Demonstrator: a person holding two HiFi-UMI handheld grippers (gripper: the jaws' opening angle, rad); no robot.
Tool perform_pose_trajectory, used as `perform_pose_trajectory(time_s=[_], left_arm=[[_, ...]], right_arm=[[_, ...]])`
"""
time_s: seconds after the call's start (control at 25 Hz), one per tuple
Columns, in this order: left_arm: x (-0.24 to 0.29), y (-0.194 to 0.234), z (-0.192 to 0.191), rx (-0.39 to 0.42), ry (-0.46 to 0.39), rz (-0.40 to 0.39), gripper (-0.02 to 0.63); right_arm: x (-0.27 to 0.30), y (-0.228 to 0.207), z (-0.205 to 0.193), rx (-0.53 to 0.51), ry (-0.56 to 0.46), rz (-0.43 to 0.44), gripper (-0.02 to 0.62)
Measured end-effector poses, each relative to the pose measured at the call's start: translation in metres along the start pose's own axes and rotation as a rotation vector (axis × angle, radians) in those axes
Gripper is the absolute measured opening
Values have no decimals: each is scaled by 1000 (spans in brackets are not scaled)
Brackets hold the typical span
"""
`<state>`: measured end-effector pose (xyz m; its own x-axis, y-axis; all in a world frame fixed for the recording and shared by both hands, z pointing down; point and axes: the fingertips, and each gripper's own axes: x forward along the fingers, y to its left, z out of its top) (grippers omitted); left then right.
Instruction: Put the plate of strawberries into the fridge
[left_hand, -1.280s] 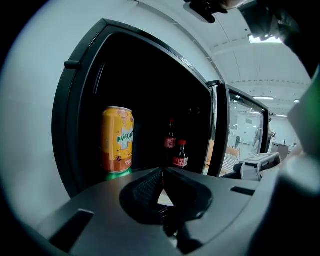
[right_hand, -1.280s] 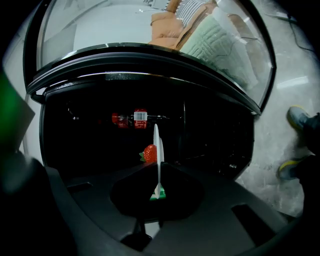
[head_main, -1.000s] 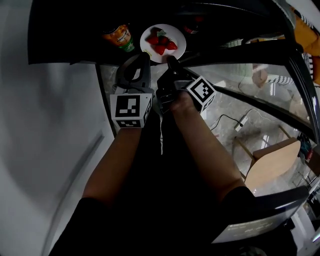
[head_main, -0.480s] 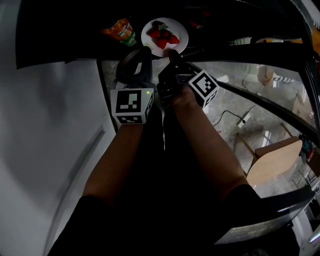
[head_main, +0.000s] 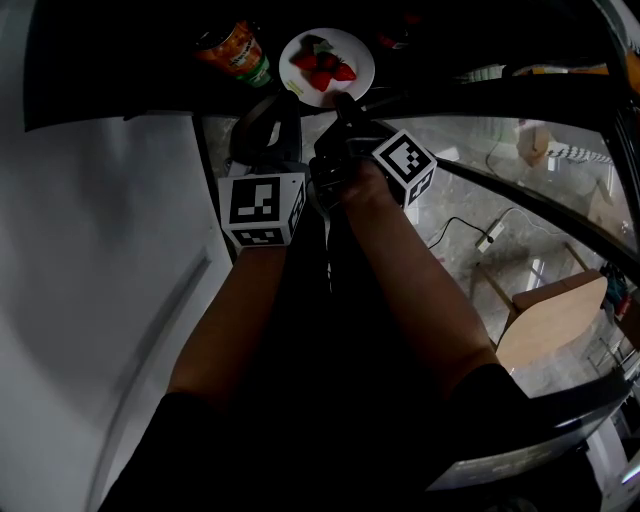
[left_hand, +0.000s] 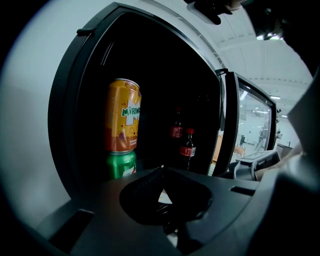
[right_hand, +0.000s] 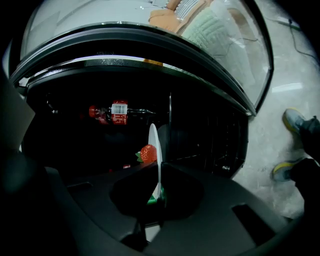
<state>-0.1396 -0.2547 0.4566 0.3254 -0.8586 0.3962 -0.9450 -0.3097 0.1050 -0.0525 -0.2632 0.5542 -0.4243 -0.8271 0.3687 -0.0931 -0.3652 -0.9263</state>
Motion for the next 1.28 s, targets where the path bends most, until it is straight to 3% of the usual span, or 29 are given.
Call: perform_pose_trajectory(time_s=[0.72, 0.8, 0.92, 1.28], left_arm=[[-7, 8, -10, -15, 6, 39, 6], [-8, 9, -11, -17, 7, 40, 6], [-8, 9, -12, -19, 9, 40, 6], [-7, 9, -12, -23, 3, 37, 6]], right_arm=[[8, -7, -8, -12, 45, 0, 23], [8, -7, -9, -14, 53, 4, 67], [7, -8, -10, -19, 59, 2, 67], [-4, -4, -20, -114, 120, 7, 67]])
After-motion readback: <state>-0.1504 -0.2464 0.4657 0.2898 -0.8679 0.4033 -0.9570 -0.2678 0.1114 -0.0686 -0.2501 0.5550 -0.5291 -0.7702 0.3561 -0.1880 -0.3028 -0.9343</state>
